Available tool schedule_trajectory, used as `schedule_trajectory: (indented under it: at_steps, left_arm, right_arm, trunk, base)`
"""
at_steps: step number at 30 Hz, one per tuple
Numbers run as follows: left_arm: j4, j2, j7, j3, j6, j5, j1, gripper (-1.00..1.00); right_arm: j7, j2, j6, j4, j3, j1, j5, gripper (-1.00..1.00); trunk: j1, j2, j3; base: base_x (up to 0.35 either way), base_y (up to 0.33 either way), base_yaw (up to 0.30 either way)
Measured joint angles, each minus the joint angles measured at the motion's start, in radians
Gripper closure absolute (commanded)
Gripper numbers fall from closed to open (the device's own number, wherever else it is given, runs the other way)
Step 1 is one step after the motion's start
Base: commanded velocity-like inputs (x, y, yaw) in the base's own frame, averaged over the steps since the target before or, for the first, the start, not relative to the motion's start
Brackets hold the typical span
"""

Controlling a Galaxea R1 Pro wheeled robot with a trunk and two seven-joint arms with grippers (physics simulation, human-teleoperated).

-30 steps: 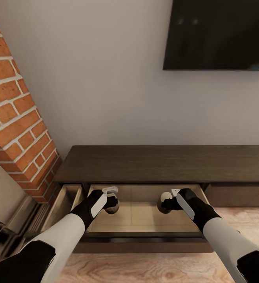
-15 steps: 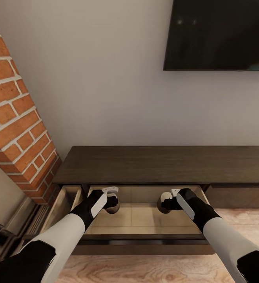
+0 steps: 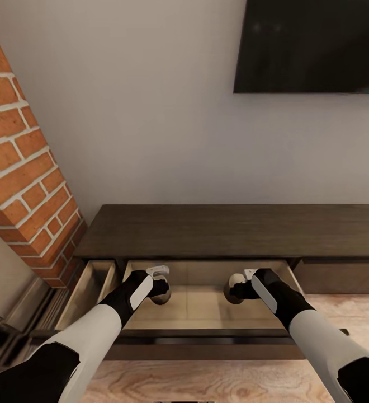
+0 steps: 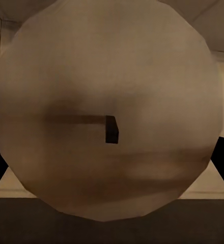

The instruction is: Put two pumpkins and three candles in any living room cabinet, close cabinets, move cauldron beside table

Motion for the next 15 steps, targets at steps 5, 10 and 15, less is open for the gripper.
schedule_trajectory:
  at_steps: [5,10,15]
  left_arm:
    - [0.000,0.000,0.000,0.000,0.000,0.000,0.000,1.00]
    - [0.000,0.000,0.000,0.000,0.000,0.000,0.000,1.00]
    - [0.000,0.000,0.000,0.000,0.000,0.000,0.000,1.00]
  right_arm:
    - [0.000,0.000,0.000,0.000,0.000,0.000,0.000,1.00]
    - [0.000,0.000,0.001,0.000,0.000,-0.001,0.000,1.00]
    - [0.000,0.000,0.003,0.000,0.000,0.000,0.000,1.00]
  trunk:
    - [0.019,-0.035,-0.020]
    - [0.038,-0.070,-0.043]
    - [0.042,-0.077,-0.050]
  base:
    - [0.000,0.000,0.000]
    - [0.000,0.000,0.000]
    - [0.000,0.000,0.000]
